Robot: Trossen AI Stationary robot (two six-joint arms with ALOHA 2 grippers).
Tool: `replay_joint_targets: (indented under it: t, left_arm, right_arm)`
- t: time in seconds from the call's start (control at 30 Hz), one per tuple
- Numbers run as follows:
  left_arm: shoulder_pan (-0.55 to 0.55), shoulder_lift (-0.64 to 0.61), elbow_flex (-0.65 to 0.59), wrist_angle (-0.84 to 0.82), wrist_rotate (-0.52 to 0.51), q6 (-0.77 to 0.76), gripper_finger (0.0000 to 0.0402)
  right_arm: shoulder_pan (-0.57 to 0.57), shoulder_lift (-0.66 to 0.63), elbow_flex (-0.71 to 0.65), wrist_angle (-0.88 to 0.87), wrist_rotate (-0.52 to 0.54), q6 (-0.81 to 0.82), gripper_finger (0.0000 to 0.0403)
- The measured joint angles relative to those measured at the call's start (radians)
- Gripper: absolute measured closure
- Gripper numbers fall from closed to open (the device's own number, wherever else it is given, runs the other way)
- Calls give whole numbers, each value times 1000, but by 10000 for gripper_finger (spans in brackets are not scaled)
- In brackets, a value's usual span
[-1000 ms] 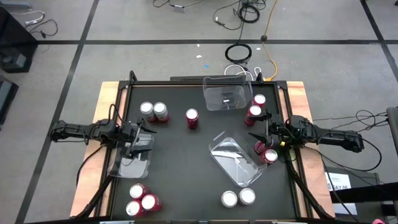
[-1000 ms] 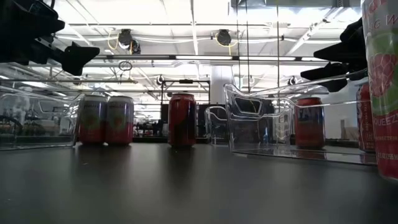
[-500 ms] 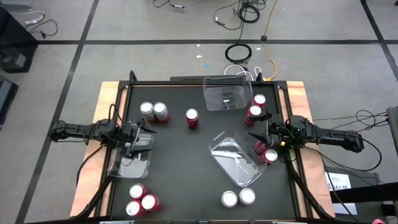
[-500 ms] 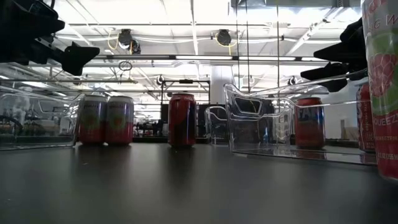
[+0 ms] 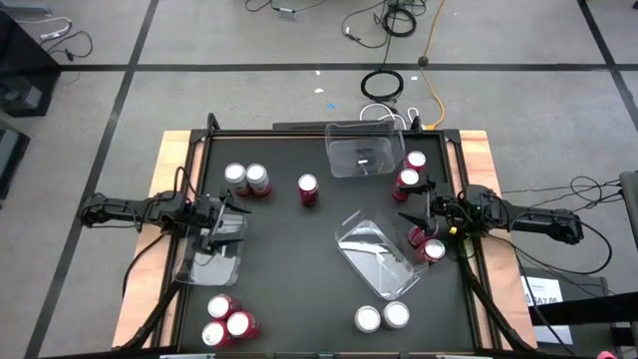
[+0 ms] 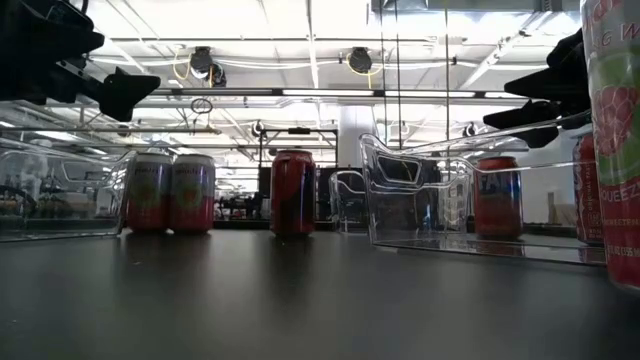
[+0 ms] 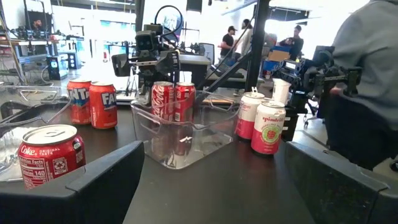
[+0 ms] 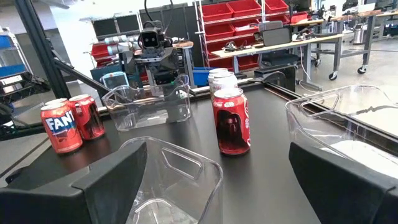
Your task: Sort soda cans
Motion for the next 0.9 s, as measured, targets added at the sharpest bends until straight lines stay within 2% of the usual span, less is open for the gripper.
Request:
replay_joint_targets:
  t: [0.3,0.4,0.57,0.9]
  left_arm:
    - [0,0,0,0,0,0,7]
    - [0,0,0,0,0,0,7]
    - [0,0,0,0,0,0,7]
    - [0,0,0,0,0,0,7]
  right_arm:
    - [0,0,-1,10,4,0,16]
    - [0,0,-2,44,43,5,16]
    - [0,3,-1,78,88,83,16]
    - [0,3,-1,107,88,172,16]
